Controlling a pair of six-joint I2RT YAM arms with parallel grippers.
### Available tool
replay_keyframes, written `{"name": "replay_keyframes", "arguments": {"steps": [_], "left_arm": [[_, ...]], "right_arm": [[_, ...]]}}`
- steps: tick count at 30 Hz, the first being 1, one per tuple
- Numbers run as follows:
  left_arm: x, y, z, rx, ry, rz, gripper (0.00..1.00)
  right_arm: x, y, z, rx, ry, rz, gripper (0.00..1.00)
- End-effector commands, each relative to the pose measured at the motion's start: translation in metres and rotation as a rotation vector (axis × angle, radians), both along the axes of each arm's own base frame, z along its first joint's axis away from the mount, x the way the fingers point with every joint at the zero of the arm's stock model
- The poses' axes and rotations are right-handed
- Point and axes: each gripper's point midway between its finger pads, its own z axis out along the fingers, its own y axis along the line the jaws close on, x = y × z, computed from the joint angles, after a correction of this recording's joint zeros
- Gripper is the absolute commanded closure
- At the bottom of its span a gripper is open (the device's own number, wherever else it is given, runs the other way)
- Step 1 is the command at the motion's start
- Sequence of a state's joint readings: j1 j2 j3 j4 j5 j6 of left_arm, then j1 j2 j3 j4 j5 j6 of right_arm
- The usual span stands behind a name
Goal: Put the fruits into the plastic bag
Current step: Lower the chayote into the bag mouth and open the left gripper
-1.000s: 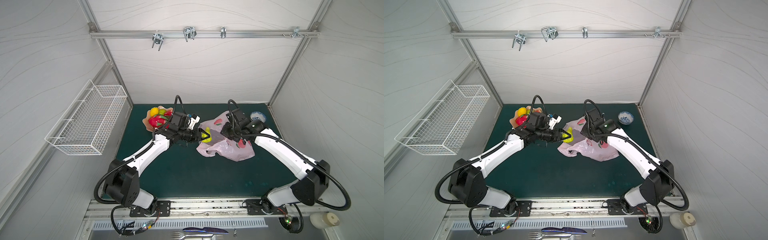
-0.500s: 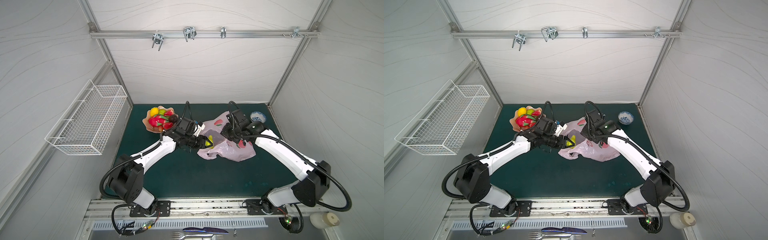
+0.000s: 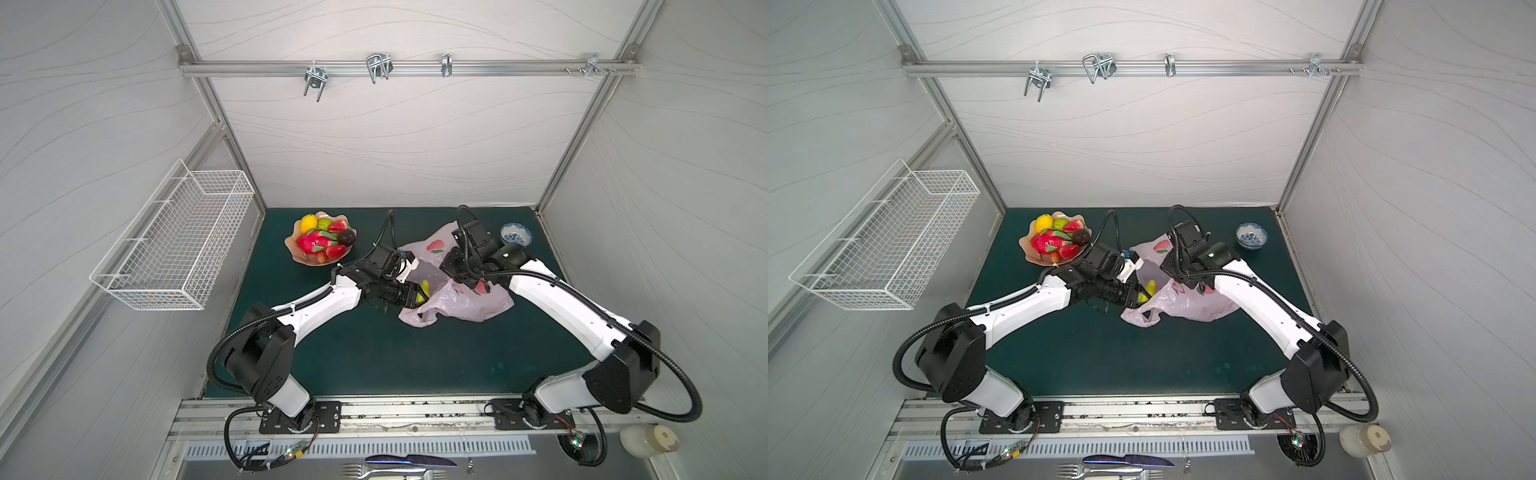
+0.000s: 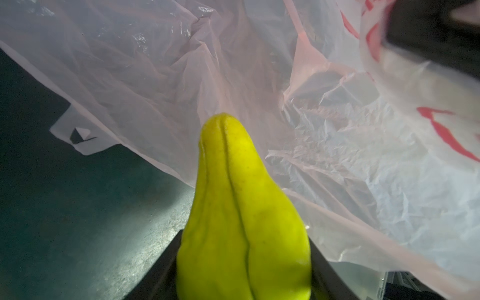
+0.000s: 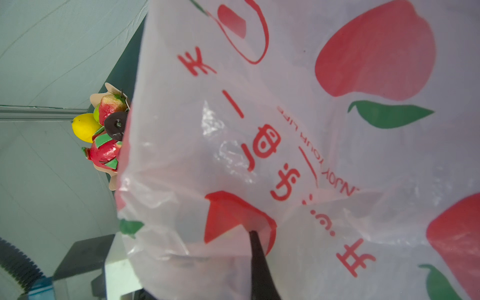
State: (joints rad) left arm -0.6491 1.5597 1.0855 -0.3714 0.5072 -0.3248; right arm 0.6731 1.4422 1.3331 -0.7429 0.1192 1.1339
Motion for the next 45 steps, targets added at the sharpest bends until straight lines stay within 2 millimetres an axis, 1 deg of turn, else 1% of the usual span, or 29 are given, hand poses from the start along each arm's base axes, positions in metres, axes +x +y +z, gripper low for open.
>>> {"name": "replay_keyframes", "arguments": {"steps": [1, 8, 11, 21, 26, 30, 36, 41, 45], "left_arm": [[0.000, -0.003, -0.010, 0.046, -0.040, -0.041, 0.73], [-0.007, -0.010, -0.026, 0.111, -0.060, -0.097, 0.75], [-0.004, -0.013, -0.030, 0.127, -0.055, -0.099, 0.75], [0.020, -0.034, -0.016, 0.100, -0.059, -0.076, 0.77], [0.028, -0.044, -0.019, 0.097, -0.043, -0.075, 0.78], [0.037, -0.050, -0.023, 0.094, -0.025, -0.048, 0.78], [0.050, -0.063, -0.014, 0.053, 0.013, -0.002, 0.78], [0.049, -0.075, -0.010, -0.004, 0.057, 0.000, 0.77], [0.045, -0.077, -0.019, -0.004, 0.098, -0.002, 0.73]], "right_arm": [[-0.004, 0.001, 0.006, 0.039, -0.005, -0.019, 1.00], [-0.004, 0.002, 0.006, 0.056, 0.001, -0.036, 1.00], [-0.004, 0.004, 0.005, 0.071, 0.003, -0.036, 1.00], [-0.007, 0.009, 0.002, 0.145, 0.023, -0.064, 1.00], [-0.010, 0.011, 0.001, 0.216, 0.026, -0.095, 1.00], [-0.013, 0.013, -0.003, 0.288, 0.043, -0.127, 1.00], [-0.015, 0.010, -0.002, 0.350, 0.042, -0.174, 1.00], [-0.017, -0.001, -0.006, 0.398, 0.044, -0.232, 1.00], [-0.016, -0.006, -0.009, 0.435, 0.040, -0.262, 1.00]]}}
